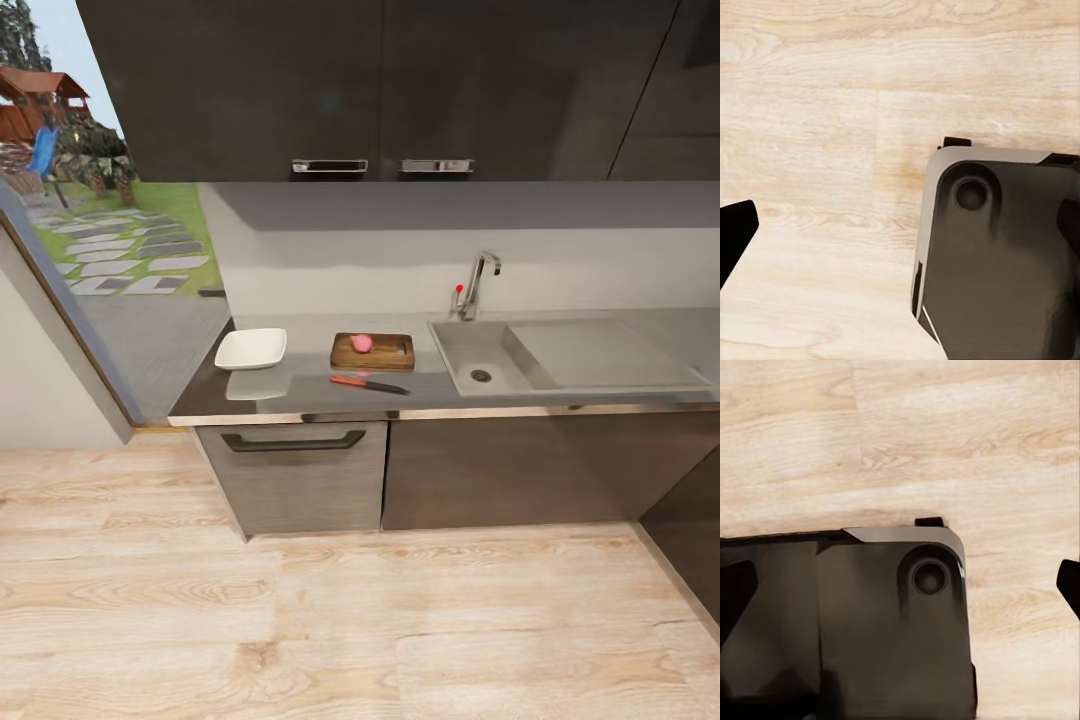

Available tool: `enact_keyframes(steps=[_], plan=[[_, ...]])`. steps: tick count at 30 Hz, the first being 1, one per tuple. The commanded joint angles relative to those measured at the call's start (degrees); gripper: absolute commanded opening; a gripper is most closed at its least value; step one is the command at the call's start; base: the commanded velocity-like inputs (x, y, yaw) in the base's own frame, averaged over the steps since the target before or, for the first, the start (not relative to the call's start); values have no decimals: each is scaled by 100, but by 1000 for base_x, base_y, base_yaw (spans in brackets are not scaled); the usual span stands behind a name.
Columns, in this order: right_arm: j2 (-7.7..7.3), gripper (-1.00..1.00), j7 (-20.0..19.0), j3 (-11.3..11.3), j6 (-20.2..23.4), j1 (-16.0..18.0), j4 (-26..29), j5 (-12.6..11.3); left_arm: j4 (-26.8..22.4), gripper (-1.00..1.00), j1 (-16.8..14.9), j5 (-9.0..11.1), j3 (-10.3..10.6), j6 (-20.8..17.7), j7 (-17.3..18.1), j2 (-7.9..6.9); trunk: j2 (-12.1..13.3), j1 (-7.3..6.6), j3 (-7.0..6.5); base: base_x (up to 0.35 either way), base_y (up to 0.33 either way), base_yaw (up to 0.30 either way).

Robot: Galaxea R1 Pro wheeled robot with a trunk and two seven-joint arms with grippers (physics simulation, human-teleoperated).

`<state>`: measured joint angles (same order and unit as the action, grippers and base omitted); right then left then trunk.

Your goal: In the kitchen, take the Vidalia onion out of the sink, dice it on the chopping board with the paring knife, put the diced onion into the bowl on the countertop, then place both the paring knife and the chopping board into the sink.

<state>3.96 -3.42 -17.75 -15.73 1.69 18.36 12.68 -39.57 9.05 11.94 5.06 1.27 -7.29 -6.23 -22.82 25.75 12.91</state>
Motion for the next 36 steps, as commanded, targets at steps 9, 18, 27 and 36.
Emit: enact_keyframes(steps=[9, 18, 27, 36], plan=[[19, 100, -36, -48, -18, 1, -266, 33, 26, 100, 0, 60, 48, 13, -53, -7, -10, 3, 9, 0, 0, 0], [15, 100, -36, -46, -18, 1, -271, 33, 28, 100, 0, 58, 48, 13, -53, -2, -10, 3, 9, 0, 0, 0], [15, 100, -61, -67, -14, 2, -254, 18, 29, 100, 0, 59, 48, 13, -53, -1, -10, 3, 9, 0, 0, 0], [109, 100, -84, -65, -66, 2, -215, 5, 29, 100, 0, 57, 48, 13, -53, -1, -10, 3, 9, 0, 0, 0]])
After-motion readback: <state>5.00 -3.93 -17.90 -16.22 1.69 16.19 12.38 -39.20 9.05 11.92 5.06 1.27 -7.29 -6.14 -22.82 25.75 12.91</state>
